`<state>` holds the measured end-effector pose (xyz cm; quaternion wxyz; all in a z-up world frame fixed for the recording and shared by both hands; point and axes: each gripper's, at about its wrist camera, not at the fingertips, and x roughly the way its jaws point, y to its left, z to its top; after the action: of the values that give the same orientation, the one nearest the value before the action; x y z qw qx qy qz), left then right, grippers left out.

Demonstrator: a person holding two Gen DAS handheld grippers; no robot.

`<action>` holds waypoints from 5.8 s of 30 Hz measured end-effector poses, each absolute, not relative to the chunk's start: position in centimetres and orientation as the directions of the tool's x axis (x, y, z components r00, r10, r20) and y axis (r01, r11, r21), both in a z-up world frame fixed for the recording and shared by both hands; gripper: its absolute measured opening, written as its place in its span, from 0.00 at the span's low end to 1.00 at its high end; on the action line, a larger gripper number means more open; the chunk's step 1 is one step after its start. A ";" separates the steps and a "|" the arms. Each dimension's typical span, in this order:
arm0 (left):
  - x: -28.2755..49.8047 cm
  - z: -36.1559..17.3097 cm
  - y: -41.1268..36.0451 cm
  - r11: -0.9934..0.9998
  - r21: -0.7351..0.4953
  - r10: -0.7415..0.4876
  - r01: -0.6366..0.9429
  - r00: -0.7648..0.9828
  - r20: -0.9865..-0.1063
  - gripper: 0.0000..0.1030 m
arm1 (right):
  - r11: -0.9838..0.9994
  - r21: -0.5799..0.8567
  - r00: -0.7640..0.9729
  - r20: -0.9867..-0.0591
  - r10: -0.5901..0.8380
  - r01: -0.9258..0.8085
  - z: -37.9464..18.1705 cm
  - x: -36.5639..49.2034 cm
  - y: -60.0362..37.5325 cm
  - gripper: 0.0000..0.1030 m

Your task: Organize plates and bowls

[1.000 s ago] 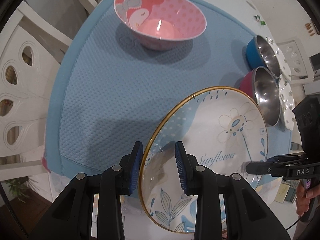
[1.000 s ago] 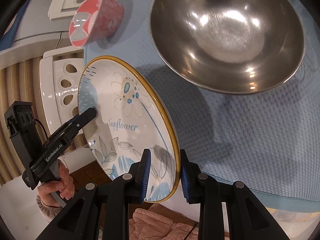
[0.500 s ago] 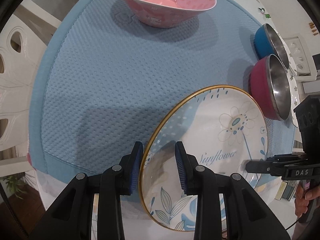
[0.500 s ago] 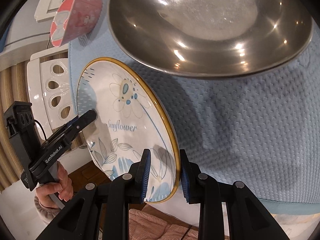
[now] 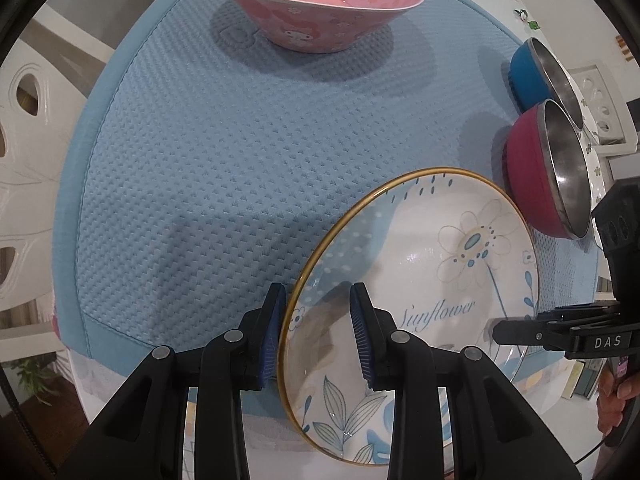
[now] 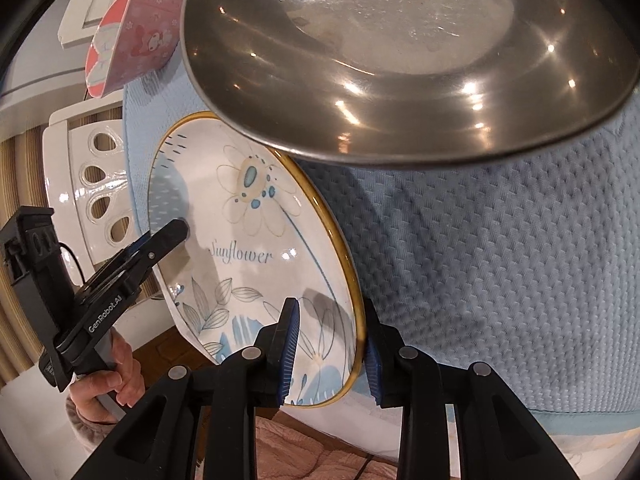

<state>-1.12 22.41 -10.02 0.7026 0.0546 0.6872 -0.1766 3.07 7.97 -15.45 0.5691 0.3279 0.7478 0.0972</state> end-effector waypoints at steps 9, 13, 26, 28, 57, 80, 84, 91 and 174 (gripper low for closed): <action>-1.5 -10.0 21.6 0.923 -0.167 -0.177 0.348 -0.004 -0.984 0.28 | 0.754 0.529 -0.119 -0.783 0.610 0.390 -15.8 2.7 7.3 0.33; -2.1 -10.1 21.4 0.902 -0.154 -0.175 0.404 0.015 -0.984 0.28 | 0.720 0.550 -0.070 -0.772 0.632 0.424 -16.1 1.7 6.1 0.33; -2.9 -10.8 22.0 0.891 -0.228 -0.239 0.392 -0.021 -0.971 0.38 | 0.596 0.617 0.047 -0.714 0.699 0.515 -16.7 -0.7 2.8 0.33; -3.0 -10.8 22.0 0.893 -0.233 -0.242 0.384 -0.024 -0.970 0.38 | 0.604 0.611 0.043 -0.720 0.693 0.512 -16.6 -0.7 2.9 0.33; -10.3 -1.4 15.9 0.996 -0.084 -0.084 0.005 0.164 -0.983 0.54 | 0.769 0.633 0.004 -0.772 0.635 0.088 -7.3 -3.4 -6.9 0.55; -10.7 -1.4 -8.0 0.945 -0.178 -0.209 0.275 0.090 -0.974 0.62 | 0.879 0.438 0.160 -0.897 0.413 0.187 -4.5 3.1 -26.5 0.76; -10.1 -3.5 -10.2 0.941 -0.204 -0.223 0.270 0.044 -0.974 0.62 | 0.879 0.420 0.148 -0.907 0.395 0.226 -6.6 3.5 -28.1 0.76; -9.6 -6.3 -13.1 0.938 -0.185 -0.192 0.293 -0.007 -0.981 0.62 | 0.902 0.370 0.126 -0.928 0.350 0.223 -9.1 4.9 -28.7 0.76; -17.0 -7.7 -6.6 0.822 -0.226 -0.253 0.523 -0.020 -0.967 0.49 | 0.777 0.580 0.149 -0.814 0.562 0.243 -13.2 -11.4 -15.9 0.67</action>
<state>-17.01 -6.57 -7.74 0.6923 0.1025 0.6570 -0.2802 -11.43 -15.93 -13.18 0.6901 0.3131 0.6422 0.1155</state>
